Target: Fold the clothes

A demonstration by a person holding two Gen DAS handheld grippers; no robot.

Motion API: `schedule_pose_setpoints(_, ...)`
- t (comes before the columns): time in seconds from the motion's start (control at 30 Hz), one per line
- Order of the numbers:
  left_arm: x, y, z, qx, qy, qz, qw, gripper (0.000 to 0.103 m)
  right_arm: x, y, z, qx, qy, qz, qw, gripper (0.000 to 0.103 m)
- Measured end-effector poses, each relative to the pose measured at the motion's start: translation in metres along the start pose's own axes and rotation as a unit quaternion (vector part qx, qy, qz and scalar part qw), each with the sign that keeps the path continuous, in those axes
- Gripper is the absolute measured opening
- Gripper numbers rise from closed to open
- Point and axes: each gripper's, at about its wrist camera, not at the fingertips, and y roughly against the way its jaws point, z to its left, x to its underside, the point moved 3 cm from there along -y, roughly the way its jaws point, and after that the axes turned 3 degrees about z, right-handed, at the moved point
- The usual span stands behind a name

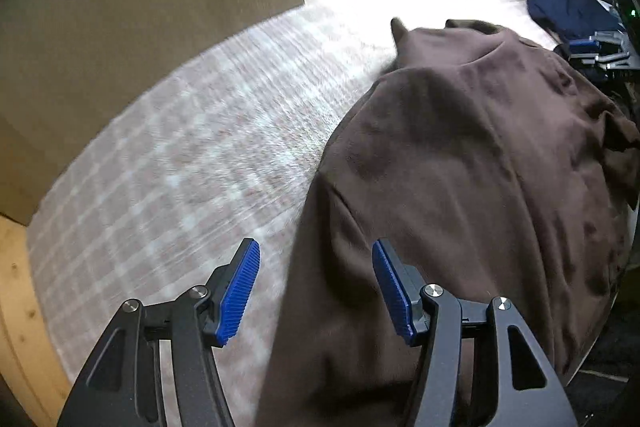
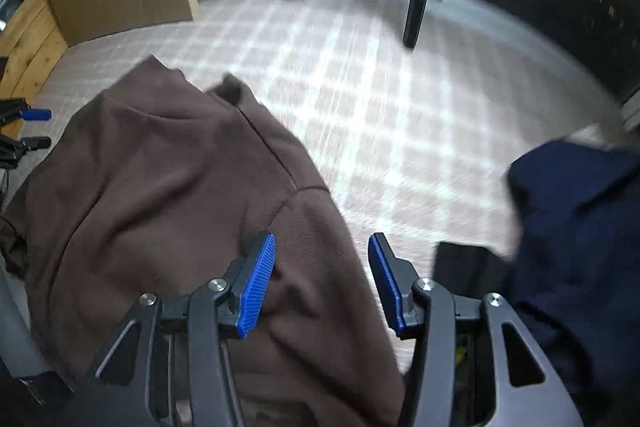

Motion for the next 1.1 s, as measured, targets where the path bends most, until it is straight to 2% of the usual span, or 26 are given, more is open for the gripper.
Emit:
schedule_pose_setpoints(0.07,-0.003,-0.008,0.002,0.004,0.001,0.003,1.0,0.056,0.002,-0.015,0.0,-0.015,-0.003,0.012,1.0,0.048)
schedule_pose_setpoints(0.1,-0.004,-0.009,0.002,0.005,-0.001,0.003,1.0,0.056,0.004,-0.02,0.003,-0.024,0.003,0.018,1.0,0.039)
schedule_pose_setpoints(0.17,-0.008,-0.01,0.002,0.01,-0.007,0.001,0.9999,0.056,0.008,-0.02,0.009,-0.034,0.02,0.026,0.999,0.003)
schedule_pose_setpoints(0.2,-0.01,-0.011,0.002,0.012,-0.009,0.001,0.9999,0.056,0.01,-0.016,0.012,-0.035,0.031,0.026,0.999,0.003)
schedule_pose_setpoints(0.27,-0.014,-0.011,0.003,0.014,-0.012,-0.001,0.9998,0.057,0.01,0.006,0.004,-0.027,0.047,-0.003,0.999,0.003)
schedule_pose_setpoints(0.3,-0.015,-0.012,0.003,0.015,-0.012,0.0,0.9998,0.057,0.009,0.012,-0.012,-0.017,0.027,-0.009,0.999,0.002)
schedule_pose_setpoints(0.37,-0.018,-0.015,0.003,0.018,-0.013,0.002,0.9997,0.057,0.008,0.021,-0.041,0.003,-0.01,-0.018,1.0,0.002)
schedule_pose_setpoints(0.47,-0.023,-0.027,-0.003,0.024,-0.021,0.014,0.9994,0.056,0.013,0.006,-0.039,0.012,0.014,0.022,1.0,0.003)
schedule_pose_setpoints(0.53,-0.026,-0.034,-0.01,0.029,-0.028,0.021,0.999,0.052,0.013,-0.001,-0.021,0.043,0.052,0.029,0.997,0.011)
schedule_pose_setpoints(0.57,-0.026,-0.036,-0.013,0.032,-0.031,0.023,0.9988,0.047,0.013,-0.003,-0.018,0.043,0.058,0.03,0.997,0.024)
schedule_pose_setpoints(0.6,-0.027,-0.036,-0.016,0.037,-0.033,0.021,0.9986,0.039,0.011,-0.005,-0.014,0.037,0.058,0.027,0.997,0.041)
schedule_pose_setpoints(0.63,-0.028,-0.035,-0.019,0.04,-0.037,0.017,0.9984,0.028,0.008,-0.005,-0.011,0.027,0.056,0.02,0.998,0.048)
schedule_pose_setpoints(0.73,-0.027,-0.03,-0.025,0.035,-0.045,0.017,0.9982,0.013,-0.002,-0.007,-0.006,0.019,0.053,0.003,0.998,0.049)
schedule_pose_setpoints(0.8,-0.025,-0.022,-0.029,0.032,-0.051,0.009,0.9982,0.009,-0.008,-0.009,-0.004,0.013,0.055,-0.005,0.998,0.049)
schedule_pose_setpoints(0.9,-0.023,-0.01,-0.03,0.033,-0.051,-0.003,0.9982,0.01,-0.018,-0.021,0.001,0.002,0.064,-0.006,0.998,0.049)
schedule_pose_setpoints(0.97,-0.023,-0.008,-0.028,0.025,-0.053,-0.004,0.9983,0.017,-0.02,-0.032,0.005,0.005,0.074,0.007,0.997,0.049)
schedule_pose_setpoints(1.0,-0.022,-0.007,-0.027,0.02,-0.055,-0.004,0.9983,0.024,-0.019,-0.035,0.006,0.002,0.077,0.012,0.997,0.049)
schedule_pose_setpoints(1.03,-0.023,-0.008,-0.027,0.013,-0.058,-0.003,0.9982,0.036,-0.017,-0.036,0.008,-0.003,0.083,0.017,0.996,0.049)
schedule_pose_setpoints(1.1,-0.025,-0.011,-0.028,0.011,-0.063,-0.003,0.998,0.042,-0.011,-0.038,0.013,-0.009,0.1,0.024,0.995,0.049)
